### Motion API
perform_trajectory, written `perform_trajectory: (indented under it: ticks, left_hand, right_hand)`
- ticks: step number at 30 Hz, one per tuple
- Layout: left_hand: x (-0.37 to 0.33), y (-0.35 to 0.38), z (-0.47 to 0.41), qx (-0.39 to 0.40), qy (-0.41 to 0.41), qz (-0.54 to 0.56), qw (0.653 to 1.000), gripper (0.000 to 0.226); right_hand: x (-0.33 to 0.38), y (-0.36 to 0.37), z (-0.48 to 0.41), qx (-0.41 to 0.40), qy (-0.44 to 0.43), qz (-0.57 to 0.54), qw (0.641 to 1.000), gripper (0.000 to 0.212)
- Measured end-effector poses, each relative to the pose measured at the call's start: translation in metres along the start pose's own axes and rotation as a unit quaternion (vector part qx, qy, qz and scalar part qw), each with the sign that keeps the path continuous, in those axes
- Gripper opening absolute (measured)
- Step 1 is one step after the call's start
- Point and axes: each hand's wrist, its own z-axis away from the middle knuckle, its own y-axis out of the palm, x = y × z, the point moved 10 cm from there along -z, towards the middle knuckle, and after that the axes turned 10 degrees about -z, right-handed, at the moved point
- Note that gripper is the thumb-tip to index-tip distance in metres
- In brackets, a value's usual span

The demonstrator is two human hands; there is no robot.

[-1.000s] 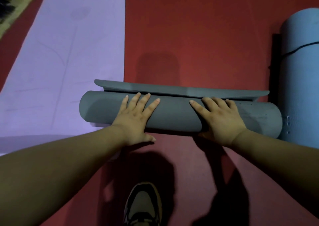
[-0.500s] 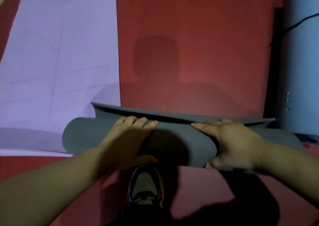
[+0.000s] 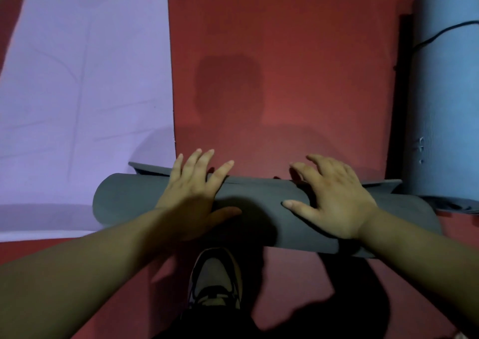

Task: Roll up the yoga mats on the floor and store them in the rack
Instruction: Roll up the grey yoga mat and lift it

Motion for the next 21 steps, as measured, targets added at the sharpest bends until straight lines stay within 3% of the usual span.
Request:
perform_trajectory:
  ticks: [6,10,15,21]
  left_hand:
    - [0.017,0.014,-0.021,0.088,-0.049,0.030,0.994,0.114]
    - [0.017,0.019,-0.022,0.121,-0.046,0.032,0.991,0.107]
    - [0.007,0.010,-0.006,0.005,-0.014,-0.025,1.000,0.106]
    - [0.003,0.004,0.014,-0.014,-0.020,-0.039,0.999,0.093]
  right_hand:
    - [-0.017,0.014,-0.019,0.149,0.094,-0.036,0.984,0.099]
    - [-0.010,0.004,-0.016,0.105,0.070,-0.007,0.992,0.092]
    - [-0.003,0.008,-0.005,0.041,0.021,0.030,0.998,0.093]
    - [0.016,0.015,0.008,0.100,0.026,0.034,0.994,0.094]
